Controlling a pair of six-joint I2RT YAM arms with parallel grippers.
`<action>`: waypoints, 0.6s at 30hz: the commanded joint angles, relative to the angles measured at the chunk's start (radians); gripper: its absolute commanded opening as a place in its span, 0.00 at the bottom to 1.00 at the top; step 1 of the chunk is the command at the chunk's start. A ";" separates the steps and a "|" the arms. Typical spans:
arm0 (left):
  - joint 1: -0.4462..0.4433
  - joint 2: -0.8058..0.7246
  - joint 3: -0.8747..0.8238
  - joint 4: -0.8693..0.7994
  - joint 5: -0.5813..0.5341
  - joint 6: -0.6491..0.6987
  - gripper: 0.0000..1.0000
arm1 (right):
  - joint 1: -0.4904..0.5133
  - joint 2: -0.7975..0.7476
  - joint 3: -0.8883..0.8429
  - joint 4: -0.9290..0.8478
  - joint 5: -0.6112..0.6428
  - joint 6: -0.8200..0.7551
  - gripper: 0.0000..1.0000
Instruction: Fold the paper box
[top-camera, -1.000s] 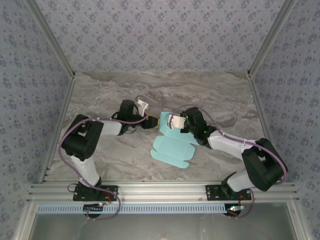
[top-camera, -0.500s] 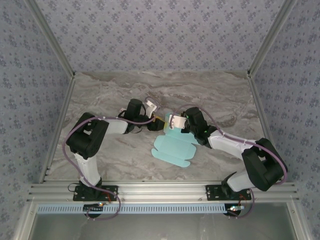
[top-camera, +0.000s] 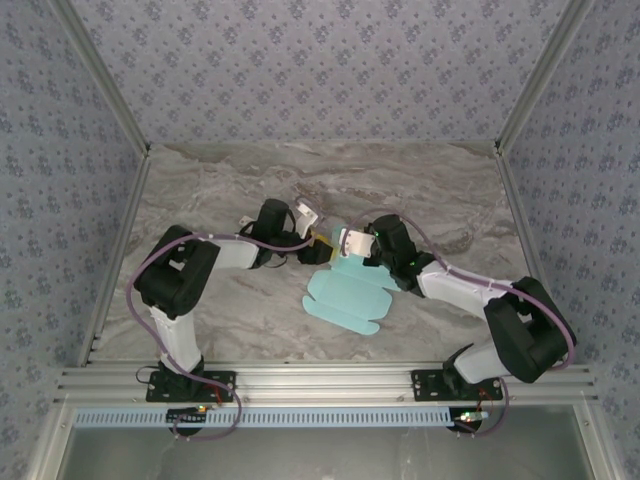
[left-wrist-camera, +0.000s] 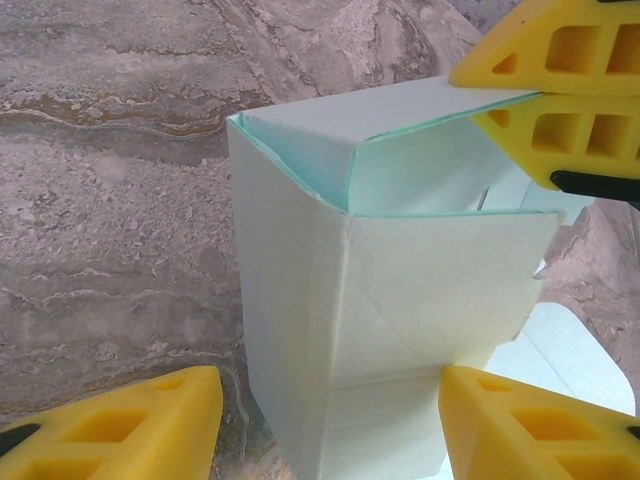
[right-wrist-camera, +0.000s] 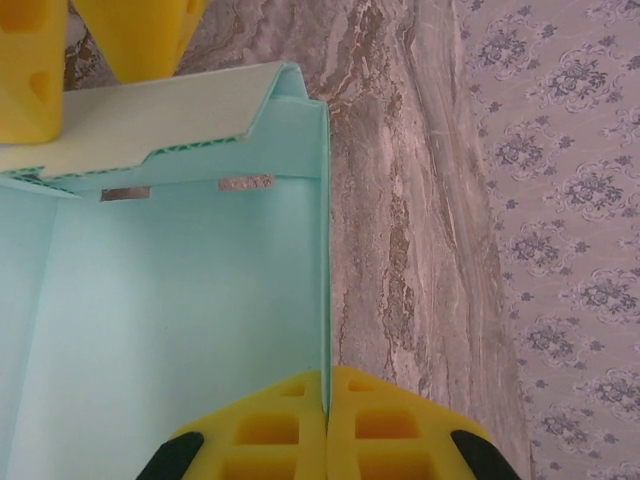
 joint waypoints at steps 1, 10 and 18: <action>-0.013 -0.014 -0.002 -0.001 0.012 0.039 0.59 | 0.009 -0.046 -0.024 0.039 -0.012 0.011 0.00; -0.013 -0.017 -0.011 0.015 -0.004 0.054 0.57 | 0.069 -0.074 -0.090 0.168 0.051 -0.034 0.00; -0.013 -0.014 -0.011 0.020 -0.013 0.074 0.56 | 0.132 -0.063 -0.153 0.308 0.135 -0.097 0.00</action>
